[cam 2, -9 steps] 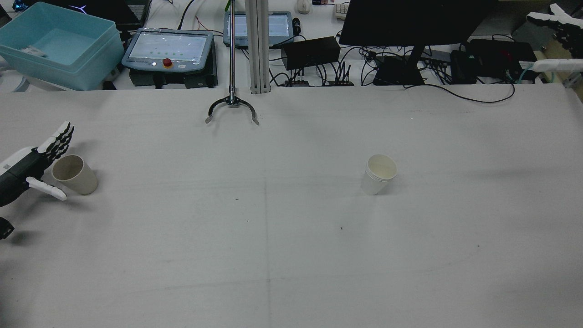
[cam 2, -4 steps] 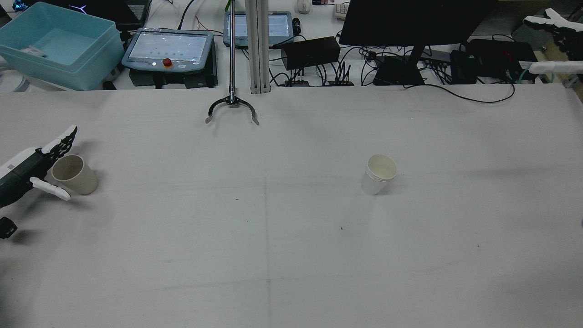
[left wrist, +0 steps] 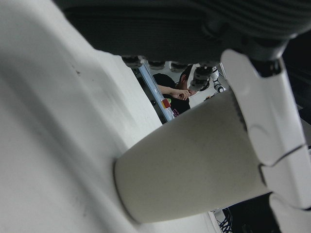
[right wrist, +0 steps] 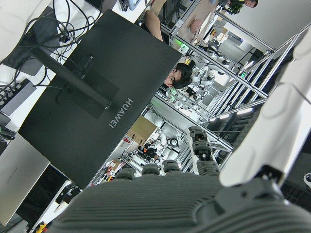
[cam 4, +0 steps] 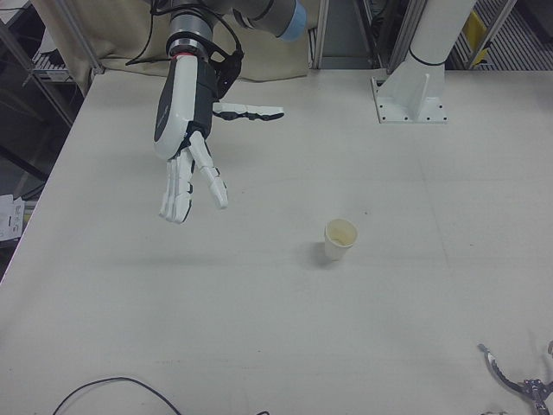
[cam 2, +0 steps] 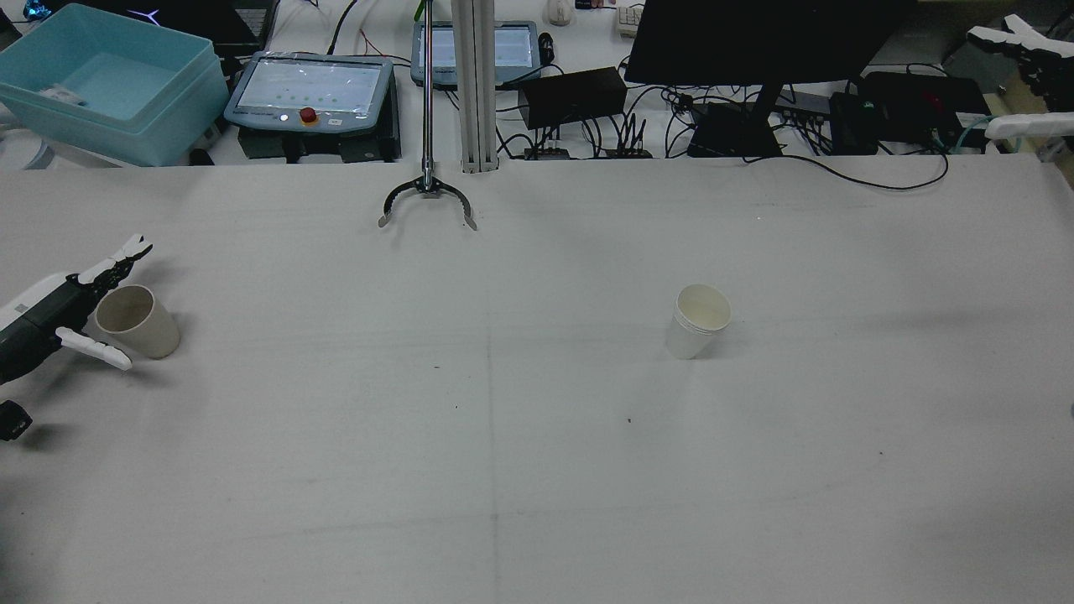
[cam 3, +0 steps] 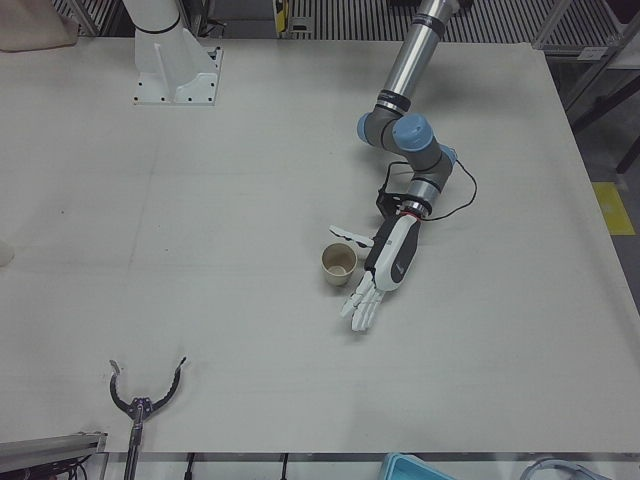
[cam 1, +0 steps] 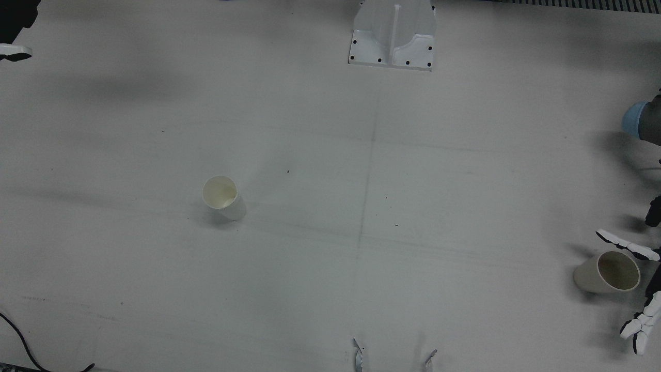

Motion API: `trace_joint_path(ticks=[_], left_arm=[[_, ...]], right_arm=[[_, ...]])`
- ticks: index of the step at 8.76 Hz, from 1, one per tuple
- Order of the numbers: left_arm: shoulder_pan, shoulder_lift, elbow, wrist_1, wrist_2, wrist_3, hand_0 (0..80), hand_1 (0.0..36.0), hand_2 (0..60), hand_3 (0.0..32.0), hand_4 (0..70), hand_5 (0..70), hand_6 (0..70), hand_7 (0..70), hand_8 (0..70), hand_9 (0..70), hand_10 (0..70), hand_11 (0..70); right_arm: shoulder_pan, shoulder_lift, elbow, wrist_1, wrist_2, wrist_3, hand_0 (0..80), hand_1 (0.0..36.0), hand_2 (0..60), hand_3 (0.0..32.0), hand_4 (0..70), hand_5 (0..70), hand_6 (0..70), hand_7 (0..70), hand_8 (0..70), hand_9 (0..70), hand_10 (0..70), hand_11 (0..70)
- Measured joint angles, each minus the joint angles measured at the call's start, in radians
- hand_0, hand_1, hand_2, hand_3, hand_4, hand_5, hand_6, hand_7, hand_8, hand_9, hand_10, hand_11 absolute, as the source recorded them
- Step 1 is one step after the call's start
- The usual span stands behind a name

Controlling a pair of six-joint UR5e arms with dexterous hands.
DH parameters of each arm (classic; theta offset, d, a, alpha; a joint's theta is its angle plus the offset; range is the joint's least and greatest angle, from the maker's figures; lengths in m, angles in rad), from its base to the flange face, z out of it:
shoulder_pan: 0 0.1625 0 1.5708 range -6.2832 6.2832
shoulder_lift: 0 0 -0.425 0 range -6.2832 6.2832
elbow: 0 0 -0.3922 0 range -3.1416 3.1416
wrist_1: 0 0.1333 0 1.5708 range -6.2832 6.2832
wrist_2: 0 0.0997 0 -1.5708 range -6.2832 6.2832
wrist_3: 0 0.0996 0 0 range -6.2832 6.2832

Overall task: Pour water
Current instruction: 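Close the left hand fingers around the beige paper cup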

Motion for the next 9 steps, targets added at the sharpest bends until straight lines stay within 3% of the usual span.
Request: trace_joint_path(ticks=[7,9], left_arm=[[0.052,-0.017,-0.004,0.014,0.0,-0.006,51.8,16.7,0.1,0.0,10.9,9.1,0.0,0.8,0.2,1.2,0.6,2.7],[0.053,-0.021,-0.004,0.021,0.0,-0.008,53.5,19.4,4.0,0.0,11.1,12.8,0.0,0.8,0.3,1.3,1.0,3.5]], right_arm=[[0.004,-0.002,0.002,0.0,0.0,0.001,43.0,7.7,3.0,0.0,6.7,3.4,3.1,3.2,2.3,1.7,0.0,0.0],[0.004,-0.004,0.001,0.0,-0.001,0.0,42.6,7.5,3.0,0.0,6.7,3.3,3.2,3.3,2.4,2.0,0.0,0.0]])
